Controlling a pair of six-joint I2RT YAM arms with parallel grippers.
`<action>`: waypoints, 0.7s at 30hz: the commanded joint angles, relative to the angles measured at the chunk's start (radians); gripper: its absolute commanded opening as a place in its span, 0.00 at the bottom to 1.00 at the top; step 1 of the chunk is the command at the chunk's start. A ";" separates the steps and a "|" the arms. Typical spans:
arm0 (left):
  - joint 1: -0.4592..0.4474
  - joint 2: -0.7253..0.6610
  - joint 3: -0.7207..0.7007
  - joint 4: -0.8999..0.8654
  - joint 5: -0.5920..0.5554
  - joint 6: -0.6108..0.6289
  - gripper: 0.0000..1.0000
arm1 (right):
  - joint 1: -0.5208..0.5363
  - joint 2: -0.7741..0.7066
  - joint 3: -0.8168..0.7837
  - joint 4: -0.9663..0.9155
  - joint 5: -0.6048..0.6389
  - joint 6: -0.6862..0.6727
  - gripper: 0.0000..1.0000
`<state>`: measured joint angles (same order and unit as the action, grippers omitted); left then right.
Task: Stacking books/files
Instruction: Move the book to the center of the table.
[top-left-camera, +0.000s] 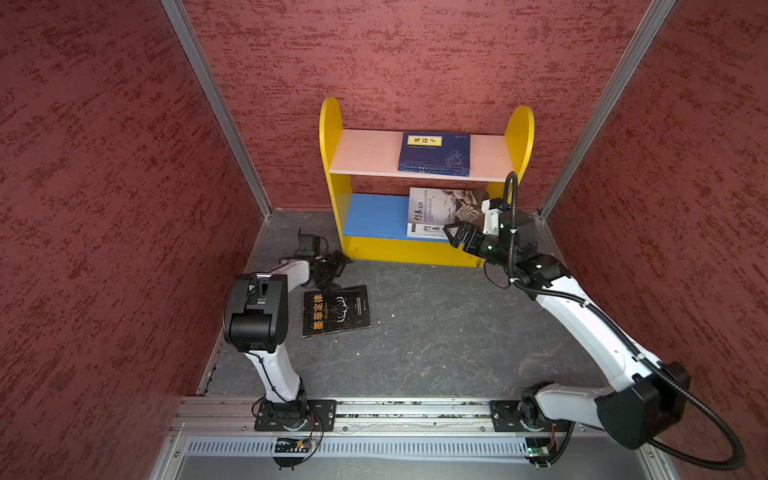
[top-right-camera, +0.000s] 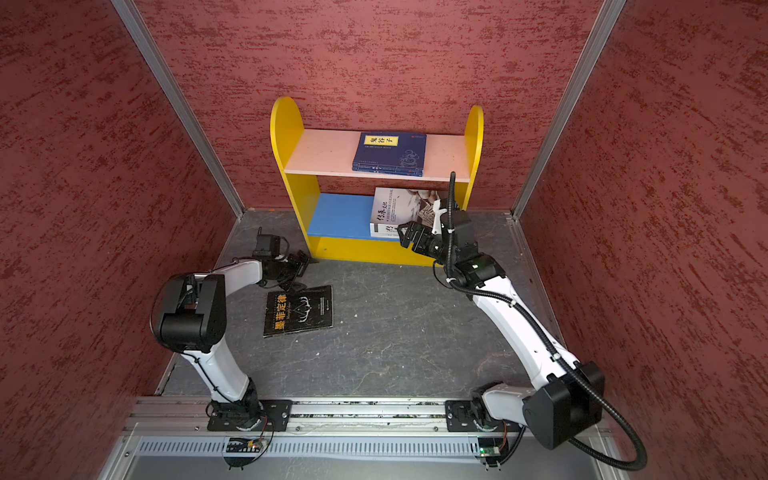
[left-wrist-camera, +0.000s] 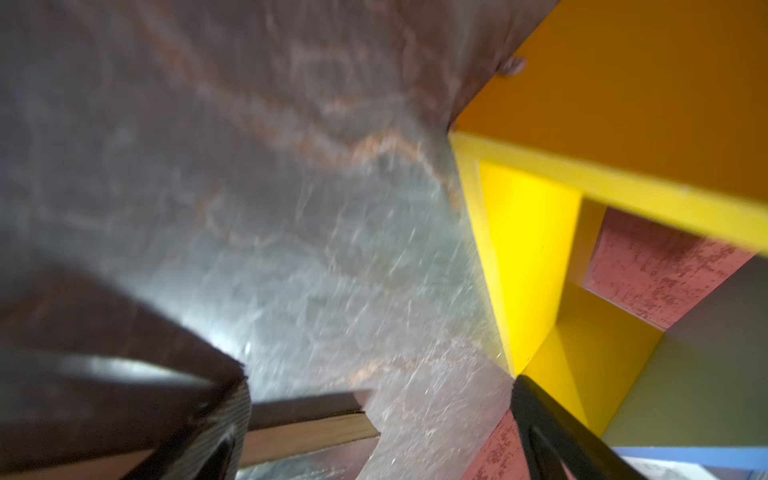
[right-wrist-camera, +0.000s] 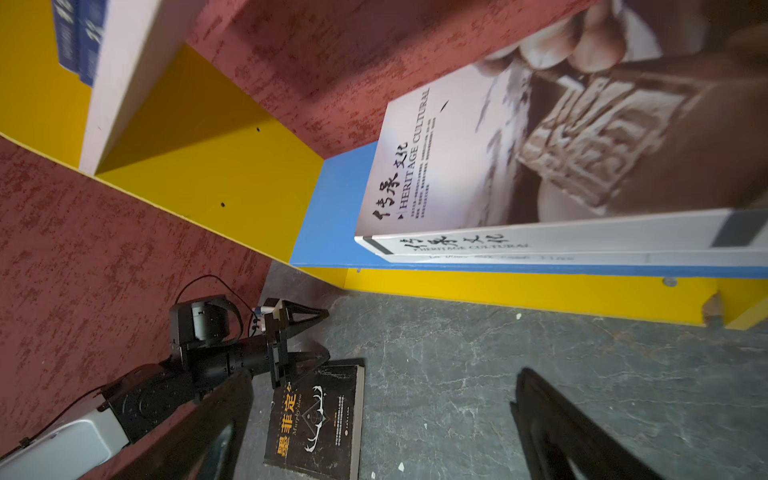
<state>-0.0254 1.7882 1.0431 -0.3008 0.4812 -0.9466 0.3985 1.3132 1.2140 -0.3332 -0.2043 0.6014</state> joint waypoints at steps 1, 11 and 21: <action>-0.032 -0.114 -0.008 -0.072 -0.049 0.087 0.98 | 0.031 0.044 0.009 -0.010 -0.071 -0.028 0.99; 0.037 -0.408 -0.100 -0.355 -0.312 0.217 0.99 | 0.135 0.249 -0.008 -0.030 -0.153 0.007 0.99; 0.243 -0.535 -0.326 -0.325 -0.283 0.262 0.94 | 0.220 0.482 0.035 0.070 -0.265 0.010 0.99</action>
<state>0.2050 1.2739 0.7303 -0.6357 0.2024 -0.7258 0.6140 1.7790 1.2163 -0.3256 -0.4141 0.6003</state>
